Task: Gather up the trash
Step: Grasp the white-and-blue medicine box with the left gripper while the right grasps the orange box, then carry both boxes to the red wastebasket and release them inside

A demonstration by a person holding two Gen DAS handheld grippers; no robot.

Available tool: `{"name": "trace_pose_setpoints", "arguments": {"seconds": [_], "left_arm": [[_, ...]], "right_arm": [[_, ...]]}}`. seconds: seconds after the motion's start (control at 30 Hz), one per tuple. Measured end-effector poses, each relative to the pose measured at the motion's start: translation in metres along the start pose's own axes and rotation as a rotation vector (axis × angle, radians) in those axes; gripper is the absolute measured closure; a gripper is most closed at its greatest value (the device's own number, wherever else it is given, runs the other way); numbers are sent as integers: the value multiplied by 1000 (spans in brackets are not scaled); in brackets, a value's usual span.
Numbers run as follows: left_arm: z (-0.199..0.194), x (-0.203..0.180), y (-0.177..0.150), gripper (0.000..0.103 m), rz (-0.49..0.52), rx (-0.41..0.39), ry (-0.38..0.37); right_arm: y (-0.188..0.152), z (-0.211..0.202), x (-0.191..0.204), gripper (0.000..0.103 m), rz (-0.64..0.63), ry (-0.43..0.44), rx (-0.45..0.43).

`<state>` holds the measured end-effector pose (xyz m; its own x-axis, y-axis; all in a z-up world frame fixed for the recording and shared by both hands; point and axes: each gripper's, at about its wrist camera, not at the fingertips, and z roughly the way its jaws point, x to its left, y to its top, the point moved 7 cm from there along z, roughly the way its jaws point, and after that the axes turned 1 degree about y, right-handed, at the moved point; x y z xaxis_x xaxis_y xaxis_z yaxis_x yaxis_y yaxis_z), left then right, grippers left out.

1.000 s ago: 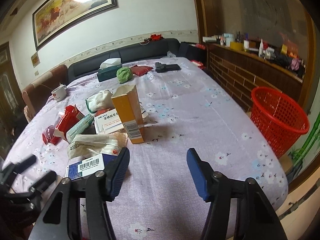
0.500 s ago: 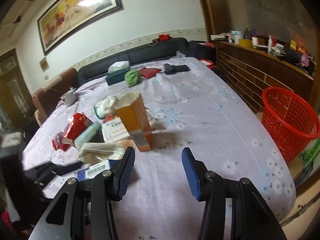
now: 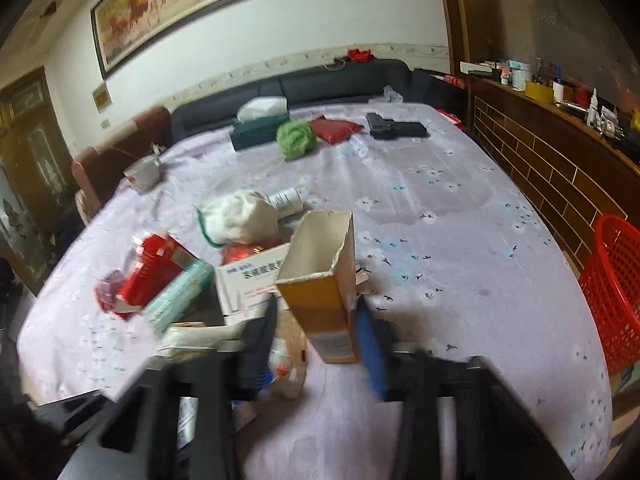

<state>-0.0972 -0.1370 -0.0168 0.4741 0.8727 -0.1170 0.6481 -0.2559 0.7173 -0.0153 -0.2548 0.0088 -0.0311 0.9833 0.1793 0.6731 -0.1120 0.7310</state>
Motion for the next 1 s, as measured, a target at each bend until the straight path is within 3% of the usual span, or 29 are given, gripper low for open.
{"name": "trace_pose_setpoints", "arguments": {"seconds": [0.53, 0.8, 1.0], "left_arm": [[-7, -22, 32, 70, 41, -36, 3], [0, -76, 76, 70, 112, -59, -104], [19, -139, 115, 70, 160, -63, -217]], "right_arm": [[-12, -64, -44, 78, 121, 51, -88], [-8, -91, -78, 78, 197, 57, -135], [3, -130, -140, 78, 292, -14, -218]]}}
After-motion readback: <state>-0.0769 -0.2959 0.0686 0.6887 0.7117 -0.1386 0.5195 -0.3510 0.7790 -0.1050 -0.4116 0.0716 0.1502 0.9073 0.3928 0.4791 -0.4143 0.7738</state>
